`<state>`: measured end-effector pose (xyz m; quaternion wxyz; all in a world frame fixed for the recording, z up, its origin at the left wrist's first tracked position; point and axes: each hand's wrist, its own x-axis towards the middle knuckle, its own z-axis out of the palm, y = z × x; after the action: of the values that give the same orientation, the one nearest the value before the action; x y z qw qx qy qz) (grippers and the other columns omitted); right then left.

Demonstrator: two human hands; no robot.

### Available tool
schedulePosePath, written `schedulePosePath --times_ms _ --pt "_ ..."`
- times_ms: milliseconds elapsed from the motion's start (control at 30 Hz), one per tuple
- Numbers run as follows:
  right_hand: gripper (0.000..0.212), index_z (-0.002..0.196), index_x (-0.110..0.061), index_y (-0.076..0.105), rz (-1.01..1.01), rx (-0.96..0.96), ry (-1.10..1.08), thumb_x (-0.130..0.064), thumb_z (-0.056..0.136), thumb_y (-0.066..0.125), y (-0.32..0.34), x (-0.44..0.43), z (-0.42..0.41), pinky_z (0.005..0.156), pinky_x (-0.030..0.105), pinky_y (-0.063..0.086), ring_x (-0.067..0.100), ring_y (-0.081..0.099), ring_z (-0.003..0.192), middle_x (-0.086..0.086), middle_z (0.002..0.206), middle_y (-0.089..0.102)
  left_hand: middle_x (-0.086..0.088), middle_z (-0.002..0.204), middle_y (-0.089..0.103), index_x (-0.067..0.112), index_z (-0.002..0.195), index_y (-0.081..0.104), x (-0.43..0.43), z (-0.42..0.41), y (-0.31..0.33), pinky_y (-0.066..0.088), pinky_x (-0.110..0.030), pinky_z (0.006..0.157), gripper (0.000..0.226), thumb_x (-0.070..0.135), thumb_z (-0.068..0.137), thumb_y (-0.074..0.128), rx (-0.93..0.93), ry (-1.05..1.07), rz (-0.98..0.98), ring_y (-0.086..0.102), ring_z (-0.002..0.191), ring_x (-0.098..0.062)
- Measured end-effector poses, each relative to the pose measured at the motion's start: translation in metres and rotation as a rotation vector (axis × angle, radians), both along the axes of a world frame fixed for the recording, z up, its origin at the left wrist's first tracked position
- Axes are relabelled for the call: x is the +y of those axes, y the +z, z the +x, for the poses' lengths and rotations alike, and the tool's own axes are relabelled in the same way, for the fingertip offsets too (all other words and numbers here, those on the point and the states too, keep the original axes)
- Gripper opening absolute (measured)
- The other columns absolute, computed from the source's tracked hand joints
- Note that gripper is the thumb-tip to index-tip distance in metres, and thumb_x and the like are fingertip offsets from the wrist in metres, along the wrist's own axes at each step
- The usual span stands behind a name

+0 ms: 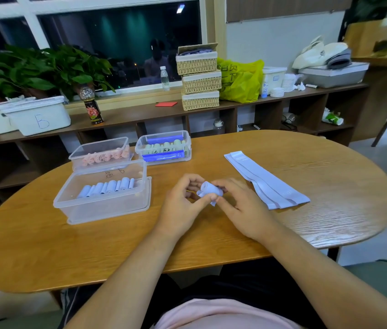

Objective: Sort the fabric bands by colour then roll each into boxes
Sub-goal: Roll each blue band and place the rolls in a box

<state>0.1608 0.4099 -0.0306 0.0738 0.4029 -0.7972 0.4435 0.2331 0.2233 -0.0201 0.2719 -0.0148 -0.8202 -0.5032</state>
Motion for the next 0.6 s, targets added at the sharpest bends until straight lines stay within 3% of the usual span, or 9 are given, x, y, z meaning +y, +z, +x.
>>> schedulePosePath --times_ms 133,233,467,600 --pt "0.028 0.132 -0.023 0.072 -0.306 -0.596 0.184 -0.017 0.109 0.056 0.009 -0.001 -0.002 0.107 0.04 0.053 0.015 0.07 0.116 -0.001 0.123 0.076 0.023 0.132 0.062 0.033 0.138 0.057 0.002 0.004 0.001 0.054 -0.033 0.1 0.064 0.042 0.084 0.089 0.012 -0.035 -0.085 0.058 0.129 -0.007" --pt "0.032 0.132 -0.015 0.071 -0.419 -0.888 0.302 -0.015 0.111 0.048 0.013 0.001 -0.002 0.098 0.038 0.055 0.028 0.069 0.112 0.02 0.12 0.075 0.022 0.149 0.051 0.038 0.152 0.046 0.004 0.002 -0.001 0.043 -0.029 0.114 0.085 0.048 0.08 0.091 -0.018 -0.034 -0.265 0.046 0.143 -0.005" --pt "0.035 0.134 -0.017 0.071 -0.251 -0.833 0.349 -0.015 0.111 0.045 0.013 -0.003 0.002 0.112 0.044 0.05 0.03 0.068 0.124 0.016 0.123 0.076 0.019 0.133 0.065 0.03 0.138 0.061 0.006 -0.004 -0.007 0.05 -0.032 0.107 0.062 0.034 0.083 0.089 0.025 0.005 -0.299 0.059 0.129 -0.004" --pt "0.033 0.126 -0.019 0.077 -0.282 -0.832 0.297 -0.014 0.11 0.048 0.01 -0.006 0.003 0.109 0.046 0.052 0.018 0.069 0.105 0.006 0.113 0.077 0.018 0.134 0.067 0.029 0.139 0.064 0.005 -0.005 -0.01 0.049 -0.027 0.107 0.062 0.038 0.083 0.088 -0.005 0.038 -0.335 0.059 0.128 -0.001"
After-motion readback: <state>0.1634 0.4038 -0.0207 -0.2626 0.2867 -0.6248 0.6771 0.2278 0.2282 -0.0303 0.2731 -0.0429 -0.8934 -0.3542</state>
